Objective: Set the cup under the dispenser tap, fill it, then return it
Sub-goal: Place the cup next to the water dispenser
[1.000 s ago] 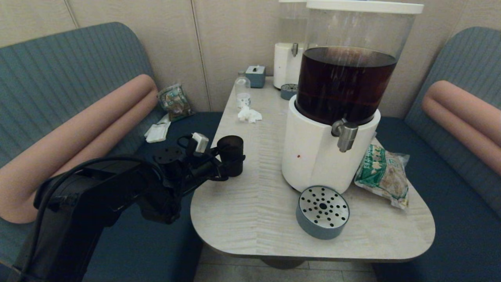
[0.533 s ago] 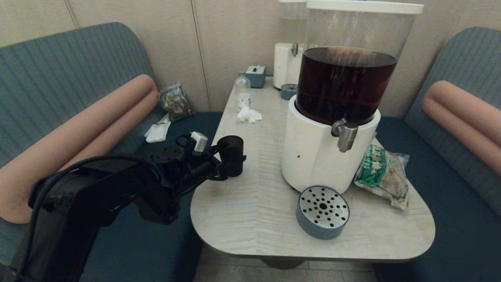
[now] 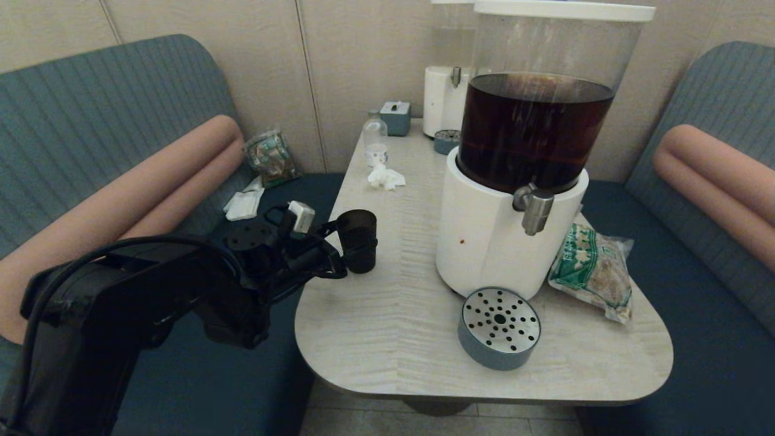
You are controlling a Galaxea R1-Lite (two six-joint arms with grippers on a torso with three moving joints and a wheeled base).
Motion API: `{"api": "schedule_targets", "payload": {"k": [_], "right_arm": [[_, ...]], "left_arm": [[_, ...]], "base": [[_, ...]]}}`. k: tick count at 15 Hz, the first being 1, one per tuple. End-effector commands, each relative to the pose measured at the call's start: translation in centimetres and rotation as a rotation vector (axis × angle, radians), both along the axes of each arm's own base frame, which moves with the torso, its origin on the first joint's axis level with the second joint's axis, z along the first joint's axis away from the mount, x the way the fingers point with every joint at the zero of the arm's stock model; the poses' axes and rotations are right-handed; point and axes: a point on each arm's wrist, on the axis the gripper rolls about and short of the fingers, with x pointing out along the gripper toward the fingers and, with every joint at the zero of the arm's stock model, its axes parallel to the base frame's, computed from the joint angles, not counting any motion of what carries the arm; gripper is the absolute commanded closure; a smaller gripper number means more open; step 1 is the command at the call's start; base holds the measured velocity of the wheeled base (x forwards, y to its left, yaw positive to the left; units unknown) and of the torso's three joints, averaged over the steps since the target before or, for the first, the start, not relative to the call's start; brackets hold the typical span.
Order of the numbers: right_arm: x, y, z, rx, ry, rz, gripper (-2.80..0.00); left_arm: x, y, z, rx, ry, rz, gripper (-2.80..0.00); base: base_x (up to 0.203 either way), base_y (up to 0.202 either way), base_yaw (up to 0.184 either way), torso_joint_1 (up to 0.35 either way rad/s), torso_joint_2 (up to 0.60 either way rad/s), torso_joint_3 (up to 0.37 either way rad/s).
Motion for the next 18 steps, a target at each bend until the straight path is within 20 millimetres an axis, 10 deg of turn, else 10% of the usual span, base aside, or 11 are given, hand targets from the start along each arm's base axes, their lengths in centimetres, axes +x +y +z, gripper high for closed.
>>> {"api": "schedule_targets", "payload": {"k": [1, 9, 17, 18], "right_arm": [[0.0, 0.0, 0.0, -0.001, -0.001, 0.001, 0.00], [0.0, 0.0, 0.0, -0.001, -0.001, 0.001, 0.00], [0.0, 0.0, 0.0, -0.001, -0.001, 0.001, 0.00], [0.0, 0.0, 0.0, -0.001, -0.001, 0.001, 0.00]], "left_arm": [[-0.5, 0.4, 0.9, -0.003, -0.012, 0.005, -2.80], [-2.0, 1.9, 2.6, -0.001, -0.010, 0.032, -2.80], [-8.7, 3.0, 8.1, -0.003, -0.043, 0.030, -2.80], [-10.1, 3.2, 9.3, -0.006, -0.061, 0.029, 0.00]], "base": [[0.000, 0.000, 0.000, 0.000, 0.00, 0.000], [0.000, 0.000, 0.000, 0.000, 0.00, 0.000], [0.000, 0.000, 0.000, 0.000, 0.00, 0.000], [0.000, 0.000, 0.000, 0.000, 0.00, 0.000]]}}
